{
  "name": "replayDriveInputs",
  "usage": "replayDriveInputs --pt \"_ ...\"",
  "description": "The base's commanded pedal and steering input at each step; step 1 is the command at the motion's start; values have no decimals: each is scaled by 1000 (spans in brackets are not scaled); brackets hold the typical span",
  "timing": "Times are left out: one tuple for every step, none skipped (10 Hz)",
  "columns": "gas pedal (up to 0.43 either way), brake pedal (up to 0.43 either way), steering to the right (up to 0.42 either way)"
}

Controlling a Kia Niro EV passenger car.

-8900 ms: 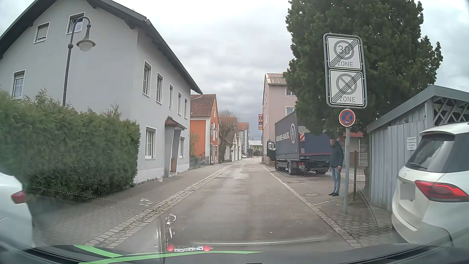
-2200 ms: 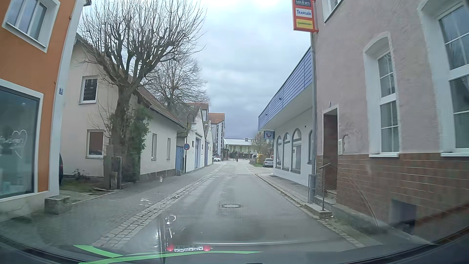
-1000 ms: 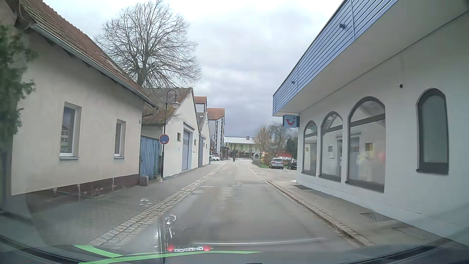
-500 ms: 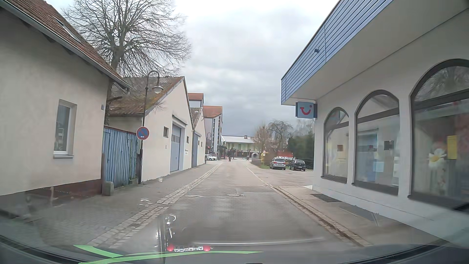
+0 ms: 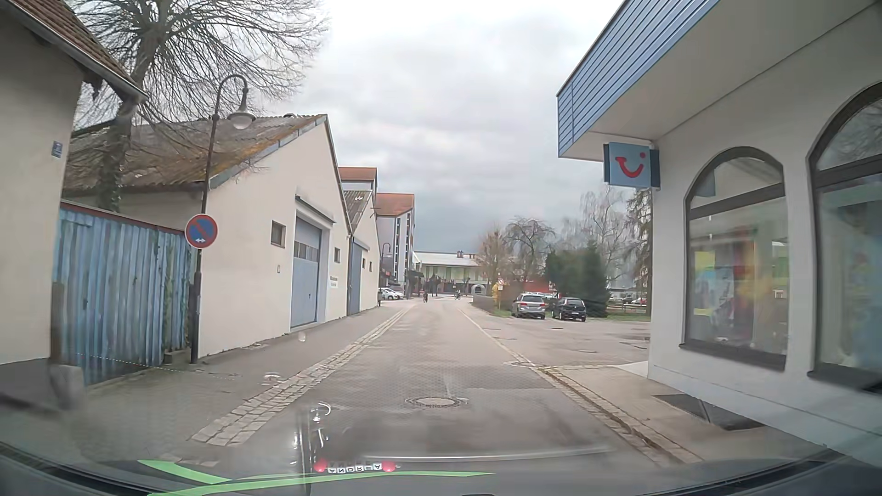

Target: Follow the waypoints while adhering to traffic rules and regulations

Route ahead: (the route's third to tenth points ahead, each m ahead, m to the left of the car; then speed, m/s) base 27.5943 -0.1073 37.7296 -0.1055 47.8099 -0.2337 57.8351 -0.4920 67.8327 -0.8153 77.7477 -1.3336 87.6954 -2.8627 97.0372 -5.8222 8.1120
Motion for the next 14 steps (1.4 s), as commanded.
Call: replayDriveInputs --pt "118 0 5" --pt "118 0 5" --pt "118 0 5" --pt "118 0 5" --pt "118 0 4" --pt "118 0 3" --pt "118 0 2" --pt "118 0 2" --pt "118 0 1" --pt "118 0 1" --pt "118 0 1" --pt "118 0 1" --pt "118 0 1" --pt "118 0 -2"
